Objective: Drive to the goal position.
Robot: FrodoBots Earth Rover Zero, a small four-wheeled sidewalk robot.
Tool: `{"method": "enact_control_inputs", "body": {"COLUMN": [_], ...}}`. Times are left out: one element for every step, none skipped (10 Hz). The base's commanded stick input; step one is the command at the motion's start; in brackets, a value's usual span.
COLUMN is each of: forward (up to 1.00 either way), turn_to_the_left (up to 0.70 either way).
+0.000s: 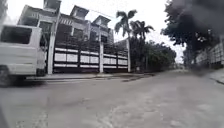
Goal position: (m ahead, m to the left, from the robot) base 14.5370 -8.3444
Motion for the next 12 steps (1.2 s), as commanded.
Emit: {"method": "enact_control_inputs", "body": {"forward": [0.70,0.70,0.70,0.70,0.70,0.70,0.70,0.70,0.70,0.70,0.70,0.70], "turn_to_the_left": [0.00,0.00,0.00,-0.02,-0.14,-0.30,-0.27,-0.13,0.00,0.00,0.00,0.00]}}
